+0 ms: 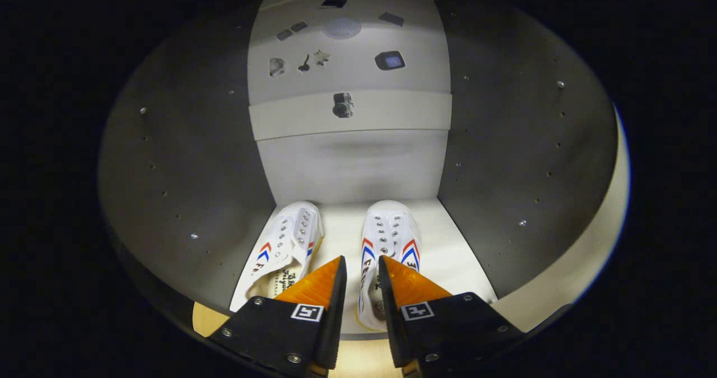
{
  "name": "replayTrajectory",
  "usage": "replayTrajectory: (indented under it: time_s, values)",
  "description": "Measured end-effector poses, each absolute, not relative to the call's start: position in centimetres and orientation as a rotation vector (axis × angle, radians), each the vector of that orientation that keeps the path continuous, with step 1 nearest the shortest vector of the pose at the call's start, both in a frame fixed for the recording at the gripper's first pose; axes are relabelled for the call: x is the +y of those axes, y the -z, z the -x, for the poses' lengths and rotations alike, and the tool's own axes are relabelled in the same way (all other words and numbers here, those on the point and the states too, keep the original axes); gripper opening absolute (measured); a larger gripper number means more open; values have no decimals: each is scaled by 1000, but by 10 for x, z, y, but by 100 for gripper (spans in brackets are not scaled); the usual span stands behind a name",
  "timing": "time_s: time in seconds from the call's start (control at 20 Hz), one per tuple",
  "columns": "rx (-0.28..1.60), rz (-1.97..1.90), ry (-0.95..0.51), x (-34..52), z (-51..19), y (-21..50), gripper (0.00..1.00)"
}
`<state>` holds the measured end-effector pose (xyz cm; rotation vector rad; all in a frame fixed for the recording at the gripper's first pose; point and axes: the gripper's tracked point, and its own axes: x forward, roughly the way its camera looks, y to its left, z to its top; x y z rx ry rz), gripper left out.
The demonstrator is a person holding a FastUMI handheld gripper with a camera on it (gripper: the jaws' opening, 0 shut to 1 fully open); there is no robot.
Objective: Open the shoe cabinet door, grab the shoes and put them into the shoe cabinet, then close the shoe cabinet door.
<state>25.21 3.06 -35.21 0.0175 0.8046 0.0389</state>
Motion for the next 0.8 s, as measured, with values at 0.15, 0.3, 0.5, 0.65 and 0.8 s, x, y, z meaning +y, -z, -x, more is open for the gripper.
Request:
replayTrajectory:
  time_s: [0.15, 0.3, 0.5, 0.65, 0.8]
  values:
    - [715, 35, -103, 39, -216, 317, 53]
    - [638, 29, -150, 46, -168, 281, 70]
    - [557, 50, -236, 41, -98, 240, 80]
    - [552, 38, -251, 26, -43, 218, 85]
    - [527, 38, -261, 5, 11, 189, 85]
